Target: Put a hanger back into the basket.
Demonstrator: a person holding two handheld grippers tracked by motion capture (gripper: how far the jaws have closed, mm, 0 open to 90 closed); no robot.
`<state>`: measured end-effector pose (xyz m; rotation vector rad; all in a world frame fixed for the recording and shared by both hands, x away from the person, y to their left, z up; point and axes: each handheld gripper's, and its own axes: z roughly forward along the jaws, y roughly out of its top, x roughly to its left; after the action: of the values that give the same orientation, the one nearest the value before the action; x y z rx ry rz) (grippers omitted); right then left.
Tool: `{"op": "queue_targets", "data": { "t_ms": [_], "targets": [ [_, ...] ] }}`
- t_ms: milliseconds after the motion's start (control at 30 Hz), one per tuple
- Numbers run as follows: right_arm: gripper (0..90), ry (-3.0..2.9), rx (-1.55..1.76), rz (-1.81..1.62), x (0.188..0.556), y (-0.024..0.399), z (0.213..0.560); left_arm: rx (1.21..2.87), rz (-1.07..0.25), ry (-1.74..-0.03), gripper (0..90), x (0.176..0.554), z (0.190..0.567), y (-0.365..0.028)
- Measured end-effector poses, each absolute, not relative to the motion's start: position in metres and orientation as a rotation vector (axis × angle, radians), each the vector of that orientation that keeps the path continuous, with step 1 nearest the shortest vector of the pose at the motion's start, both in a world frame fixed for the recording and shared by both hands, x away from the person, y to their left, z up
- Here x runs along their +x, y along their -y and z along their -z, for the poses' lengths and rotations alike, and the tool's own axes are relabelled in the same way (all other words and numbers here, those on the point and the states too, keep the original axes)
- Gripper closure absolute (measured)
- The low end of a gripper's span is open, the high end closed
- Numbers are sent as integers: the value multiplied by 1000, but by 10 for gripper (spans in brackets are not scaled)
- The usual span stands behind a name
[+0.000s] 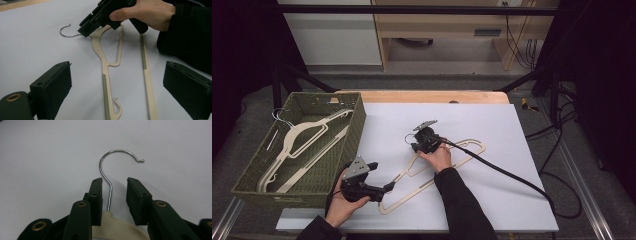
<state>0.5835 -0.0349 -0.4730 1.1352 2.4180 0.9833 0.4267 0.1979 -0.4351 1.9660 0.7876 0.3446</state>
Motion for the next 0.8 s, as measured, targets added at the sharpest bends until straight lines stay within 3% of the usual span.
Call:
{"op": "queue_targets", "data": {
  "t_ms": [400,800],
  "targets": [
    [880,-2440,1138,-972,583,34,474,1976,-336,-793,84,428,437,-196],
    [895,-2417,1198,-997,581,35,472,2000,-315,-821,107,450,439,-184]
  ]
}}
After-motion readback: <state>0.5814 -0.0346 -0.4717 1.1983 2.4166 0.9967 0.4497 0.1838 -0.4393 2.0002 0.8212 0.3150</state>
